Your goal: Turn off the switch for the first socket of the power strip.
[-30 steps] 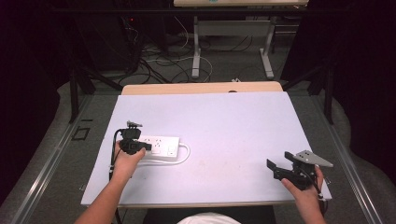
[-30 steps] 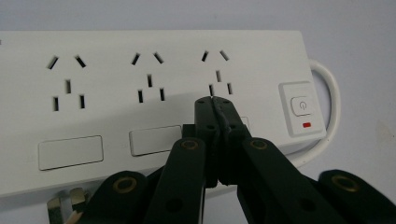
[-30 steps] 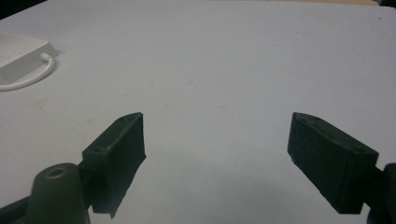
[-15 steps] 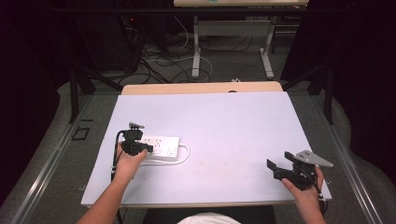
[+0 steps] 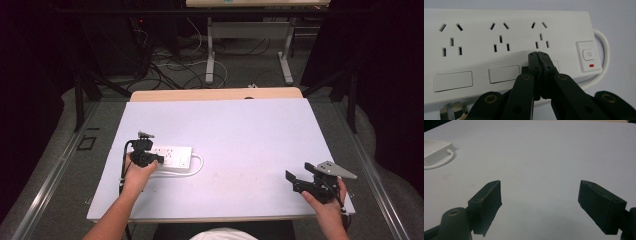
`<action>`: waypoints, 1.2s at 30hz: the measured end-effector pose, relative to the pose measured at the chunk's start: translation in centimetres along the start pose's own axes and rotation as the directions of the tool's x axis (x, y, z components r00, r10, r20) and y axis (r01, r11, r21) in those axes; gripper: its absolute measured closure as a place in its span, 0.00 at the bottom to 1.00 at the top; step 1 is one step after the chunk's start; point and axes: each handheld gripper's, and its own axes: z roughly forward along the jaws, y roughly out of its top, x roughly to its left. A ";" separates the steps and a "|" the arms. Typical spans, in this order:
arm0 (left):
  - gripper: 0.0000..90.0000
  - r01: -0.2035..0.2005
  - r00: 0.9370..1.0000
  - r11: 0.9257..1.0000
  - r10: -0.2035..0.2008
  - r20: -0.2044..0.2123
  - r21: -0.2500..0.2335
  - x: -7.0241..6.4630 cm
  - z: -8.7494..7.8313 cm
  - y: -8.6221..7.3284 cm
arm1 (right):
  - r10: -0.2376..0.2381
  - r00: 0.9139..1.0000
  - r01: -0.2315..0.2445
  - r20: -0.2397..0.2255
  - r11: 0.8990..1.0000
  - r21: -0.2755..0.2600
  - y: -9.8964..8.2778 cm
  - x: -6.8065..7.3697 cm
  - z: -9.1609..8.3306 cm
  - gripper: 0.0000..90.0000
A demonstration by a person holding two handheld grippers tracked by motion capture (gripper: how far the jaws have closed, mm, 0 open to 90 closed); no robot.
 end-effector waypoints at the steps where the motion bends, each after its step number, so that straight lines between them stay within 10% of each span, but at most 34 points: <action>1: 1.00 0.000 1.000 1.000 0.000 0.000 -0.001 0.0 0.0 0.0 | -0.001 1.000 0.001 -0.001 1.000 0.001 0.0 0.0 0.0 0.21; 36: 1.00 0.003 1.000 1.000 -0.003 0.002 -0.002 0.2 0.2 -0.3 | 0.004 1.000 -0.004 -0.001 1.000 0.001 0.0 0.1 0.0 0.21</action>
